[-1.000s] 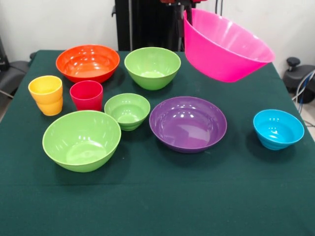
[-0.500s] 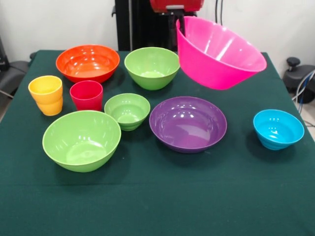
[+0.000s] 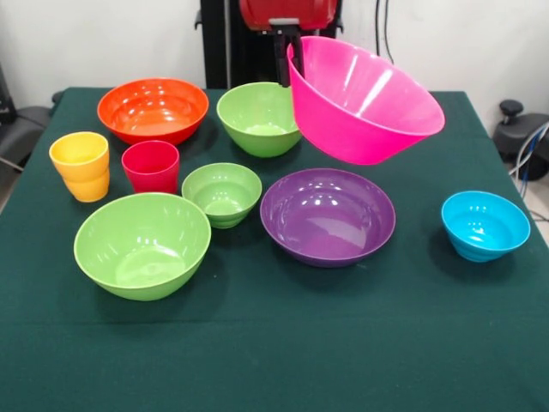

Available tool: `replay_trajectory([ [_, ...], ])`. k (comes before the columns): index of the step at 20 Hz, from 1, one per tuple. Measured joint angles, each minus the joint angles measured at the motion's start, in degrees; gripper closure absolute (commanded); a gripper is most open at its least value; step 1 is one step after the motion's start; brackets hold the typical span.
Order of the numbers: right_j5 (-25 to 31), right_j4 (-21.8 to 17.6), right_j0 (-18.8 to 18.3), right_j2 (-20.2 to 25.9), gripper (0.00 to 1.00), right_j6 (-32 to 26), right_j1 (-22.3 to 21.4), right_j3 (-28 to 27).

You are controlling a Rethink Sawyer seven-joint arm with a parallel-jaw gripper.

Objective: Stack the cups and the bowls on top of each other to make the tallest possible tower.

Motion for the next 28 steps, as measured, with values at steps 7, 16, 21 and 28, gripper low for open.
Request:
replay_trajectory([
  [7, 0.0, 0.0, 0.0, 0.0, 1.0, 0.0, 0.6, -1.0],
  [16, 0.0, 0.0, 0.3, 0.0, 1.0, 0.0, 1.3, -2.1],
  [21, 0.0, 0.0, 0.6, 0.0, 1.0, 0.0, 1.3, -2.6],
  [28, 1.0, 0.0, 1.1, 0.0, 1.0, 0.0, 0.7, -3.4],
])
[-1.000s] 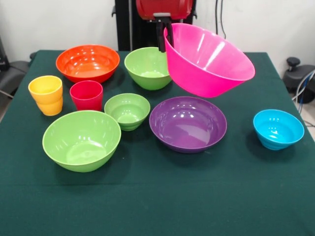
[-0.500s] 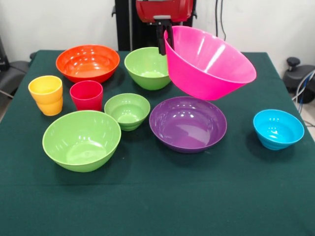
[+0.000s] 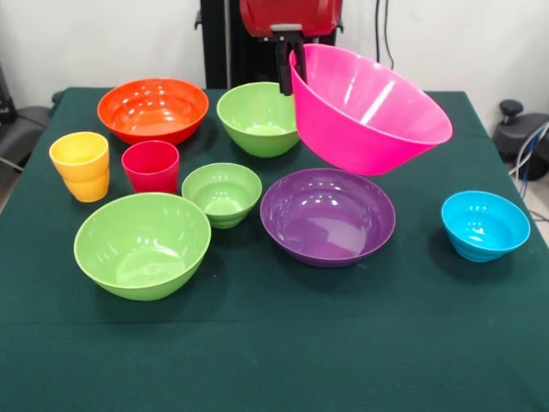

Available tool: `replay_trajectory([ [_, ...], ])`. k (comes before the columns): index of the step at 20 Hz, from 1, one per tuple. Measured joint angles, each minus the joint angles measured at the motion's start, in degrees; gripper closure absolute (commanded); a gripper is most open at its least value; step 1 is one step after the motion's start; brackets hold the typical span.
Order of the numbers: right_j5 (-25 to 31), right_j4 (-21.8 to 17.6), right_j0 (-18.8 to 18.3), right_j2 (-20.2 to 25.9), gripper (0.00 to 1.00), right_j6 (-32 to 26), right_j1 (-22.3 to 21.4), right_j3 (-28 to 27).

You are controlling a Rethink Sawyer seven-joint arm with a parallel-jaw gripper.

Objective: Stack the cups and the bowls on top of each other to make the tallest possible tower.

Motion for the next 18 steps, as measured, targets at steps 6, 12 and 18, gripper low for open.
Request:
replay_trajectory([
  [6, 1.6, 0.0, 1.2, -0.1, 1.0, 0.0, 0.8, -3.3],
  [12, 2.7, 0.0, 2.5, -0.2, 1.0, 0.0, 3.4, -7.5],
  [18, 3.5, 0.0, 2.7, -0.2, 1.0, 0.0, 5.4, -9.9],
])
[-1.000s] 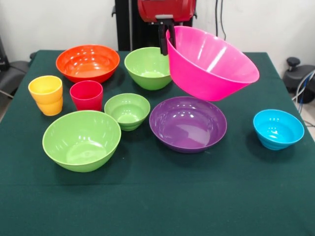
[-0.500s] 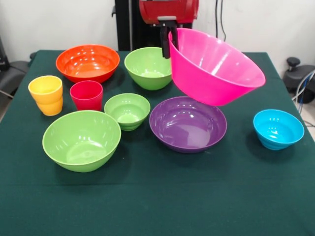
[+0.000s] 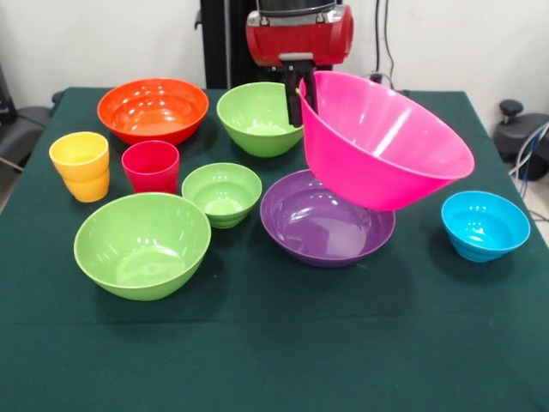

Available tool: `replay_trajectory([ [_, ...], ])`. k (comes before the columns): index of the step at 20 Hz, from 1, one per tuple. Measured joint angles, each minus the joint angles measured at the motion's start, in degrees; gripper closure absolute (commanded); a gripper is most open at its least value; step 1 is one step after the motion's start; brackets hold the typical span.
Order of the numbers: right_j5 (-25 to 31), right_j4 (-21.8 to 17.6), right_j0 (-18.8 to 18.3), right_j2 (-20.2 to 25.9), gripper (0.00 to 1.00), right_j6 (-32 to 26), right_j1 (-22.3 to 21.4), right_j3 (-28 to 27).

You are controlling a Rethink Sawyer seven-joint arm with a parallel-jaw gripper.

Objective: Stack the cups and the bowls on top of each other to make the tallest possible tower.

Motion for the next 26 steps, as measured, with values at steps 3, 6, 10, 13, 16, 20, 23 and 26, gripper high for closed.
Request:
replay_trajectory([
  [3, 0.0, 0.0, 0.0, 0.0, 1.0, 0.0, 0.6, -0.6],
  [6, 0.1, 0.0, -0.1, 0.0, 1.0, 0.0, 1.0, -0.8],
  [10, 0.1, -0.4, -0.3, 0.0, 1.0, 0.0, 1.4, -0.8],
  [13, 0.1, -0.8, -0.8, 0.0, 1.0, 0.0, 1.6, -0.8],
  [16, 0.1, -0.8, -1.2, 0.0, 1.0, 0.0, 1.6, -0.9],
  [20, 0.0, -0.8, -1.8, 0.0, 1.0, 0.0, 1.6, -0.8],
  [23, 0.1, -0.8, -2.1, 0.0, 1.0, 0.0, 1.6, -0.8],
  [26, 0.1, -0.8, -2.5, 0.0, 1.0, 0.0, 1.6, -0.8],
])
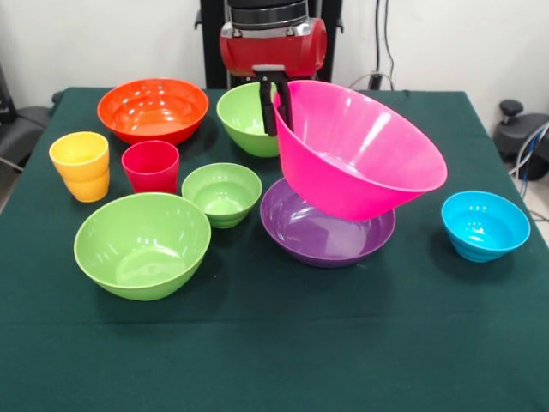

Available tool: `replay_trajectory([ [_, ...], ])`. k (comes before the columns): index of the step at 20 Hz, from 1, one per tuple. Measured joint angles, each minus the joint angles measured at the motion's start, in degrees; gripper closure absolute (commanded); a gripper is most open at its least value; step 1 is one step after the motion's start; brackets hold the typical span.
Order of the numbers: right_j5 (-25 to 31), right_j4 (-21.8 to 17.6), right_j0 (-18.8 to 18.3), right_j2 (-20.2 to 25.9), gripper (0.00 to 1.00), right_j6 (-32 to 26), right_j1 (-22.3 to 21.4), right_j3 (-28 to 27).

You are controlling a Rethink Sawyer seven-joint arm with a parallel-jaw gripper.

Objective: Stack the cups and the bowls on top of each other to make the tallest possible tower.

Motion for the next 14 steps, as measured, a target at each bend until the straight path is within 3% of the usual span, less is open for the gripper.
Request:
replay_trajectory([
  [14, 0.0, 0.0, -0.6, 0.0, 1.0, 0.0, 0.0, 0.1],
])
